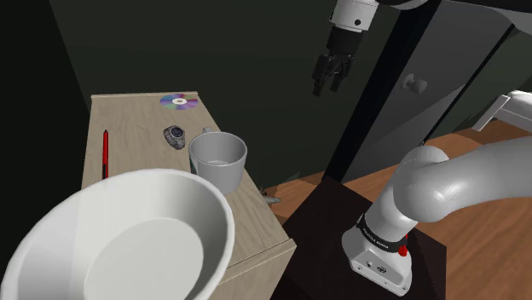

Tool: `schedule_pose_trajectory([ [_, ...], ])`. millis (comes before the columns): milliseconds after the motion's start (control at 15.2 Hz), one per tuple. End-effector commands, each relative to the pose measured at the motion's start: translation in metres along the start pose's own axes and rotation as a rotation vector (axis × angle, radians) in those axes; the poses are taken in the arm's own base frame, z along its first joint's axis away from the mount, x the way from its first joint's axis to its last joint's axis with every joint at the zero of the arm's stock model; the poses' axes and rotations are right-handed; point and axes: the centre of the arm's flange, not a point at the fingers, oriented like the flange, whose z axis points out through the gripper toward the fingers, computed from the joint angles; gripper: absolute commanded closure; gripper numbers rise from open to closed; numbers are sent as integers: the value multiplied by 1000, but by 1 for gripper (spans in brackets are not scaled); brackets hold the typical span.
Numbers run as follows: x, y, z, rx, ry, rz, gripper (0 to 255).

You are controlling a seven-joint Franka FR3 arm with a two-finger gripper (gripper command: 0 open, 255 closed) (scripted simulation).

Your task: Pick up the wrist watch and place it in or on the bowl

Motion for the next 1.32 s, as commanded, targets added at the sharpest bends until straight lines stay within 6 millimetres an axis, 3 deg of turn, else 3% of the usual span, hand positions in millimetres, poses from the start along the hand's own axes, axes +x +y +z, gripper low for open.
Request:
schedule_pose_trajectory([
  [0, 0, 0, 0, 0, 0, 0, 0],
  [1254, 77, -231, 40, 32, -11, 1, 0],
])
